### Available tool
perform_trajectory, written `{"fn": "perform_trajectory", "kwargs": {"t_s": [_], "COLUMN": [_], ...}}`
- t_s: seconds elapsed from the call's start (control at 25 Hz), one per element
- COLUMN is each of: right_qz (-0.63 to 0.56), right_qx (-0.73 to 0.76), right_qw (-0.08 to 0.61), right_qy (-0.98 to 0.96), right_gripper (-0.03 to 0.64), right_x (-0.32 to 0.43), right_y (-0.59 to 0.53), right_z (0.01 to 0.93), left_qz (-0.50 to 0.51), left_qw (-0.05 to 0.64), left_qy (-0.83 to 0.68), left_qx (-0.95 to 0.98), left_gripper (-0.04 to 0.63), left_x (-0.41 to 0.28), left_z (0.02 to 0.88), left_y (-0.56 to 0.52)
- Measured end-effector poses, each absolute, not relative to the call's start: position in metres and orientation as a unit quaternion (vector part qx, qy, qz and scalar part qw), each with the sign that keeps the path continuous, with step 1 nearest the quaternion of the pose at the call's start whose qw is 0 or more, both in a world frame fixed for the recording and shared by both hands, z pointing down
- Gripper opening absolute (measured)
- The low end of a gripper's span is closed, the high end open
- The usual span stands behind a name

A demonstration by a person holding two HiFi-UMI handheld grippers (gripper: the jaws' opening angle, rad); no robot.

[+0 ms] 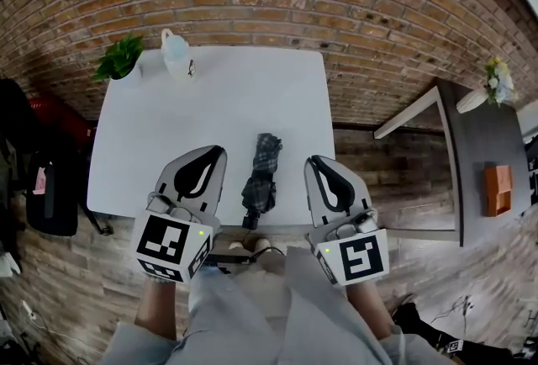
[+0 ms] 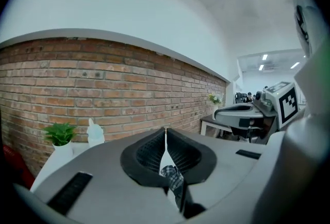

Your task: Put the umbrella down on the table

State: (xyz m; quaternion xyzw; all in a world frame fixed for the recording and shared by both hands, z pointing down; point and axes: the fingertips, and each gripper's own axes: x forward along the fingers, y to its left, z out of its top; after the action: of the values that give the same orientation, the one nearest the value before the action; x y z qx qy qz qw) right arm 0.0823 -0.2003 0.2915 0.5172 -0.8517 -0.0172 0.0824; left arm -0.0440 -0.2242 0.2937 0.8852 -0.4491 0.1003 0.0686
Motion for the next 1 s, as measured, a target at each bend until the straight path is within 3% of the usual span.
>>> {"fn": "perform_trajectory", "kwargs": {"t_s": [0.16, 1.0], "right_qz": [-0.022, -0.03], "right_qx": [0.516, 0.496], "right_qw": [0.079, 0.098], "right_qy": [-0.852, -0.862], "right_gripper": [0.046, 0.046], "right_x": [0.08, 0.053], "right_y": [-0.198, -0.197], "right_z": [0.285, 0.295], "left_qz": [0.093, 0.106], "left_qw": [0.044, 0.049], "left_qy": [-0.437, -0.427], "left_qx": [0.893, 0.897], "left_gripper": [0.023, 0.023], "left_x": [-0.044, -0.059], "left_z": [0.284, 0.298], "left_y": [-0.216, -0.211]}}
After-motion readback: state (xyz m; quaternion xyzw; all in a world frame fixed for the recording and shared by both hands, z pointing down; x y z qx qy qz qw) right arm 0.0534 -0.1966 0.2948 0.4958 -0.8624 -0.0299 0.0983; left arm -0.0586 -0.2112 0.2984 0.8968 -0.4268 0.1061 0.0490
